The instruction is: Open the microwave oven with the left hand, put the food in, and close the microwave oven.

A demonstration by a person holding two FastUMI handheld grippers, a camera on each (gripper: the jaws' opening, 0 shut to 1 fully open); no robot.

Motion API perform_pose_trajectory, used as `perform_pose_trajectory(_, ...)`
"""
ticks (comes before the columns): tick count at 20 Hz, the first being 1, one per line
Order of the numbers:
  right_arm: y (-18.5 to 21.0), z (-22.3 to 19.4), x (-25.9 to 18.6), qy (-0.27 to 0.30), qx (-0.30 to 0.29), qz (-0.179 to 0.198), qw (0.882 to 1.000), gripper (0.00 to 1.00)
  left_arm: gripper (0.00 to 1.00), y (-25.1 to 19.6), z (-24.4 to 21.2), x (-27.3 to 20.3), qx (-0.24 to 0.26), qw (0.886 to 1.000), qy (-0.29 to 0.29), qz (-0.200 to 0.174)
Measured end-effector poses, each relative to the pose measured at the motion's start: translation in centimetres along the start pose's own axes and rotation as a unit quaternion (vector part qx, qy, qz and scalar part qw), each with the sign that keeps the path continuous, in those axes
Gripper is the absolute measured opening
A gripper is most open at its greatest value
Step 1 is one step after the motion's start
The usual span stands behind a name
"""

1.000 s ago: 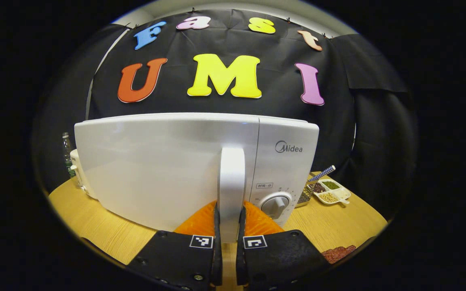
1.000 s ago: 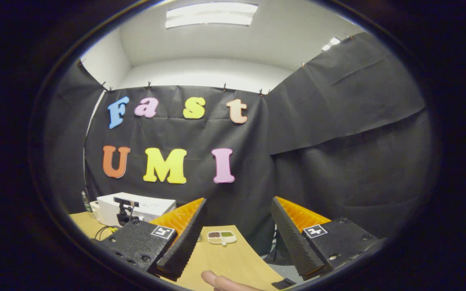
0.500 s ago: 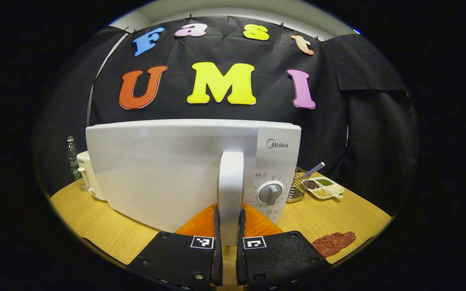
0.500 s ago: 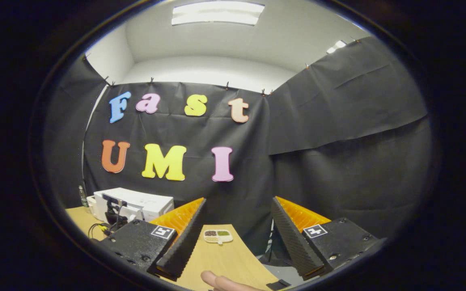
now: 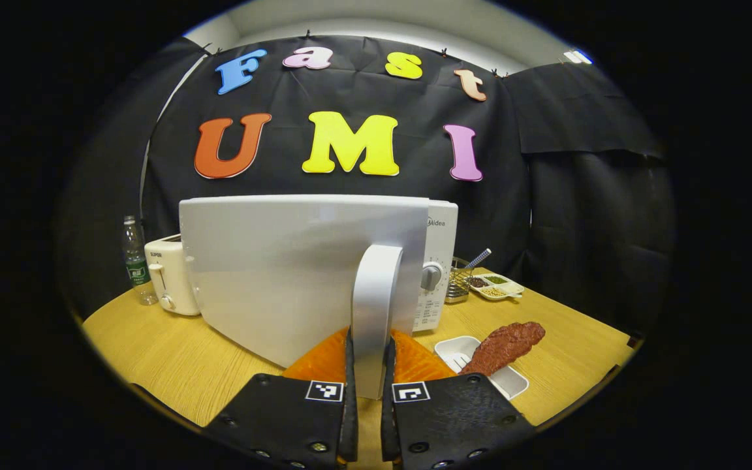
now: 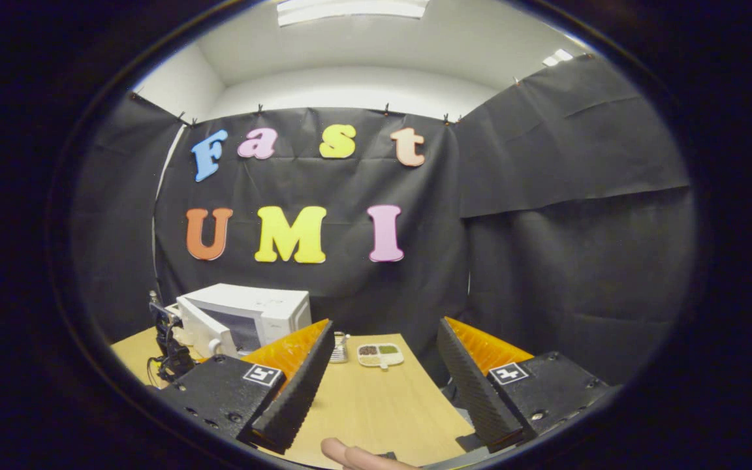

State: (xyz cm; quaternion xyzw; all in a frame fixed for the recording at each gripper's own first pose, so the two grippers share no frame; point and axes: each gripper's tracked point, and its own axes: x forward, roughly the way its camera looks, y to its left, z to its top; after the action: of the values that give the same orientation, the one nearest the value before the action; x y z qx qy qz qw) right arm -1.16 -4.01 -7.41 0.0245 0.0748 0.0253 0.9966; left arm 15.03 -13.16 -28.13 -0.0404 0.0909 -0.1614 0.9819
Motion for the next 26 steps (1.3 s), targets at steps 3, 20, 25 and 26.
perform_pose_trajectory(3, 2.9, -1.5, 0.0, 0.037, 0.015, 0.036, 0.999, 1.0, 0.13, 2.0, -0.6, -3.5, -0.005, 1.0, 0.0, -0.009)
perform_pose_trajectory(20, 5.9, -0.2, 3.2, 0.006, -0.02, 0.026, 0.999, 1.0, 0.93, 18.2, 3.3, -23.5, 0.01, 0.988, -0.026, 0.155)
perform_pose_trajectory(25, 7.7, -0.2, 5.8, 0.008, -0.025, 0.053, 0.998, 0.91, 0.93, 16.4, 8.1, -25.1, 0.008, 0.985, -0.046, 0.165)
perform_pose_trajectory(26, 7.8, -0.7, 6.6, 0.015, -0.026, 0.058, 0.998, 0.91, 0.92, 16.0, 9.1, -25.1, 0.007, 0.985, -0.051, 0.167)
